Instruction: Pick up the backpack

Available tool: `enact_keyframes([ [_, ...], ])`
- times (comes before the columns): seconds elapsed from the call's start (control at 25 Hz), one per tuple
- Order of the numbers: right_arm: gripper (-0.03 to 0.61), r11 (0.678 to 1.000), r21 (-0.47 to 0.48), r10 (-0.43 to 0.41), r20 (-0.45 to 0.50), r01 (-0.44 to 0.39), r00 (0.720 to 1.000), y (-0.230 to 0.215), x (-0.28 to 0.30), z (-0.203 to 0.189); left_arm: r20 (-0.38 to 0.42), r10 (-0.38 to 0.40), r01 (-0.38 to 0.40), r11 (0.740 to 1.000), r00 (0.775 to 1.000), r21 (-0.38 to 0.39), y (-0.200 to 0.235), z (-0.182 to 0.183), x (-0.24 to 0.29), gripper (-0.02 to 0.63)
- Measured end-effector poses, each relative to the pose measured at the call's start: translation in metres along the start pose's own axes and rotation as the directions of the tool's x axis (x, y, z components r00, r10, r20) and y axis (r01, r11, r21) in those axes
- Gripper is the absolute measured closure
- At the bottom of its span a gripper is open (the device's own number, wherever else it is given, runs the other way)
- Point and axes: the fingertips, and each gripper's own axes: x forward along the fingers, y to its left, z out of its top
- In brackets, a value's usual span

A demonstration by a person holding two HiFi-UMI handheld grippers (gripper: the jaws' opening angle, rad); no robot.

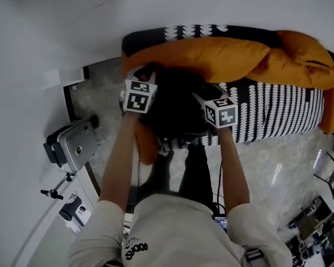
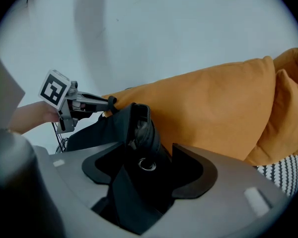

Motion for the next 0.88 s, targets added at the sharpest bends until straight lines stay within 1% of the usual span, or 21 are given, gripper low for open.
enact_keyframes([
  [0.04,0.268,1.000,0.004,-0.003,0.001,0.003,1.000,-0.002,0.003,0.000,0.009,-0.020,0.020,0.999,1.000,-0.035,-0.001,0.001,0.000,0.471],
  [0.08,0.268,1.000,0.007,-0.005,0.002,0.005,1.000,-0.004,0.007,0.000,0.015,-0.031,0.032,0.998,0.999,-0.053,-0.002,0.001,0.000,0.448],
  [0.2,0.282,1.000,0.011,0.005,-0.016,-0.005,1.000,-0.006,0.012,-0.003,0.013,-0.010,0.011,1.000,1.000,-0.027,-0.004,0.001,0.002,0.451],
  [0.32,0.299,1.000,0.007,0.011,-0.042,-0.011,0.999,-0.001,0.011,-0.003,0.021,0.028,-0.028,0.999,0.999,-0.018,-0.001,0.002,0.001,0.476],
  [0.36,0.314,1.000,0.003,0.011,-0.045,-0.011,0.999,0.002,0.010,-0.004,0.025,0.039,-0.039,0.999,0.999,-0.019,0.000,0.001,0.000,0.485],
  [0.44,0.365,1.000,-0.008,0.009,-0.045,-0.009,0.999,0.009,0.005,-0.005,0.027,0.051,-0.050,0.998,0.998,-0.024,0.000,0.000,-0.002,0.502],
  [0.48,0.377,1.000,-0.017,0.006,-0.044,-0.006,0.999,0.012,0.002,-0.006,0.025,0.050,-0.050,0.998,0.998,-0.026,-0.002,0.000,-0.003,0.519],
  [0.56,0.430,0.999,-0.032,0.000,-0.043,-0.002,0.999,0.021,-0.006,-0.009,0.015,0.043,-0.043,0.999,0.999,-0.023,-0.006,-0.002,-0.007,0.557],
  [0.6,0.445,0.999,-0.035,-0.001,-0.043,-0.001,0.999,0.025,-0.009,-0.012,0.015,0.040,-0.040,0.999,0.999,-0.015,-0.008,-0.004,-0.009,0.571],
  [0.68,0.483,1.000,-0.027,0.006,-0.039,-0.007,0.999,0.036,-0.017,-0.016,0.024,0.036,-0.036,0.999,0.999,0.004,-0.013,-0.004,-0.013,0.578],
  [0.88,0.483,1.000,0.022,0.016,-0.036,-0.015,0.999,0.045,-0.043,-0.026,0.031,0.006,-0.007,1.000,1.000,0.013,-0.033,-0.005,-0.033,0.594],
])
